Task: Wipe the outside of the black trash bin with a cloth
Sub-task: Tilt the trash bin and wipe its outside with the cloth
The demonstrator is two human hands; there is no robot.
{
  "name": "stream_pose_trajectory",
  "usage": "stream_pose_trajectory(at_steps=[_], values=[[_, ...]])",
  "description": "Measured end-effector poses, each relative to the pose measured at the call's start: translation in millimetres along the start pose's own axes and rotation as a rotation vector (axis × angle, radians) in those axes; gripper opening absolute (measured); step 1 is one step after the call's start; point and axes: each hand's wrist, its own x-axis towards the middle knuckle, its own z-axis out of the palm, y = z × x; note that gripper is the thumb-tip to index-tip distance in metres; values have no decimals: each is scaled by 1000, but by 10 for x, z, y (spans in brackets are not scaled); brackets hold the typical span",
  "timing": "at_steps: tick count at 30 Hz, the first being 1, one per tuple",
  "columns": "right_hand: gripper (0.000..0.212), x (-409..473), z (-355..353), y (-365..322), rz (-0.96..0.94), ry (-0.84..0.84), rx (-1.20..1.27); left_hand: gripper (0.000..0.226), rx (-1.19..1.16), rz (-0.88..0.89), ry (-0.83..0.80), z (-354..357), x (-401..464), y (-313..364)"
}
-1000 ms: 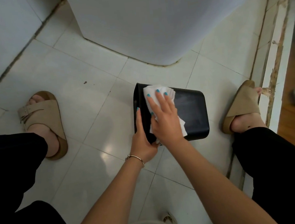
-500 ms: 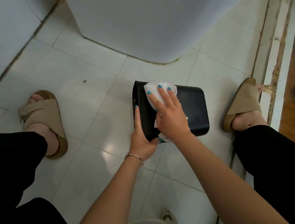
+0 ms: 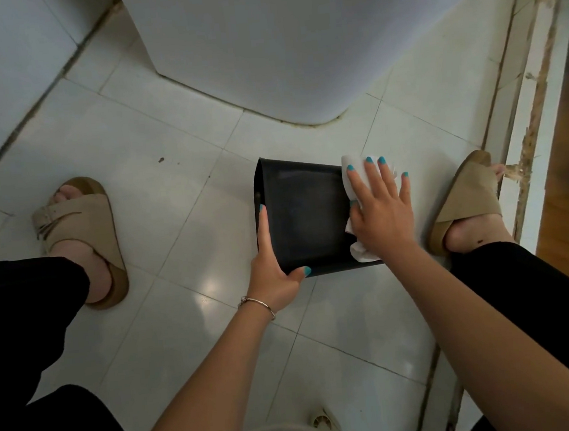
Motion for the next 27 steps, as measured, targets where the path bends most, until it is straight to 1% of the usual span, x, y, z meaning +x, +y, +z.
stream_pose_trajectory(at_steps=[3,6,12,17,21,23,25,27], values=[[60,8,-23,14,4,-60,154,118,-11,-9,-2,0,3,5],[62,-30,-38,-68,59,-34,290,118,-7,-16,3,1,-4,-25],[62,-189,-50,-226,58,-17,365,121,46,-19,-15,-59,-40,-61],[66,-272,-35,-437,-8,43,433,119,53,-14,-15,-57,-22,-59],[65,-351,-16,-585,-119,58,486,120,82,7,-8,-63,-20,-67],[65,-353,7,-627,-136,53,490,120,88,14,0,-64,-13,-65],[64,-329,21,-639,-132,72,412,120,78,16,3,-60,-3,-55],[63,-286,2,-636,-30,35,275,118,59,14,5,-53,10,-40]])
